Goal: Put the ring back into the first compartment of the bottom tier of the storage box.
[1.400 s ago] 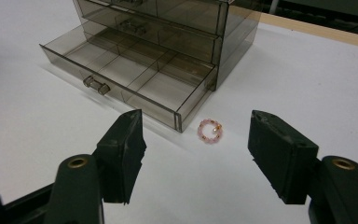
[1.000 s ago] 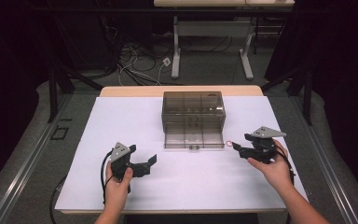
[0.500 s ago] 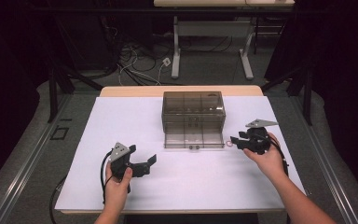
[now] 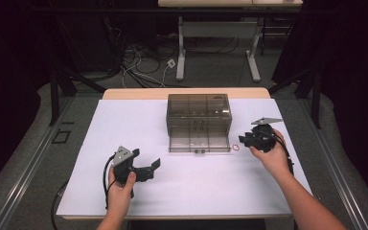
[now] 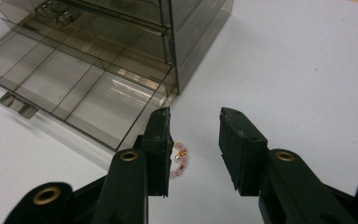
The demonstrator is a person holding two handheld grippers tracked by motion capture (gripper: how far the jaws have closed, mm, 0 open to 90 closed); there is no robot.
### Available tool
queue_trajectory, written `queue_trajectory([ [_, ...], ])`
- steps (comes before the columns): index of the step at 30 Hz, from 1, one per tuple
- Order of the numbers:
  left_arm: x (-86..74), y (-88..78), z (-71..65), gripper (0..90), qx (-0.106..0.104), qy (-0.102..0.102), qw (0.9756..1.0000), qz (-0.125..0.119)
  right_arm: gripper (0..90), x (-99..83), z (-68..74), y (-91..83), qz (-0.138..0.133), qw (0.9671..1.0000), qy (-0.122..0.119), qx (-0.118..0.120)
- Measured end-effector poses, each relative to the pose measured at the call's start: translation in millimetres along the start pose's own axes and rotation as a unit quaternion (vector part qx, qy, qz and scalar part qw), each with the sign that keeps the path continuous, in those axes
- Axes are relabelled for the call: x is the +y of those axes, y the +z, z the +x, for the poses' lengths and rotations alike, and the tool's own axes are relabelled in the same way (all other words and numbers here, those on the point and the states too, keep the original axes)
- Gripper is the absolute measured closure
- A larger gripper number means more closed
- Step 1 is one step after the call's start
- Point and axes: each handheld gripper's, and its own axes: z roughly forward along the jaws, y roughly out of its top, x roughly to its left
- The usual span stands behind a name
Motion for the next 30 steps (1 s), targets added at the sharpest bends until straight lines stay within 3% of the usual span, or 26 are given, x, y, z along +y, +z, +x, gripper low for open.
queue_trajectory([
  [4, -0.3, 0.6, 0.4, 2.9, 0.0, -0.002, 1.0, 0.001, 64.7, -0.4, -1.2, 4.9, 0.014, 0.9999, 0.005, -0.008],
  [7, -0.7, 1.1, -0.2, 3.0, -0.001, -0.002, 1.0, 0.004, 67.4, -2.3, -3.5, 11.6, 0.032, 0.9994, 0.008, 0.002],
  [20, -0.9, 1.2, 0.9, 3.5, -0.001, -0.003, 1.0, 0.004, 68.4, -6.0, -1.6, 25.4, 0.039, 0.9991, -0.001, 0.018],
  [22, -0.9, 1.0, 1.1, 3.6, 0.0, -0.003, 1.0, 0.005, 68.3, -6.6, -1.4, 26.8, 0.05, 0.9986, 0.011, 0.012],
  [30, -1.0, 0.9, 0.9, 3.8, -0.001, -0.009, 1.0, 0.002, 72.3, -8.8, 1.8, 32.8, 0.068, 0.9976, 0.009, 0.001],
])
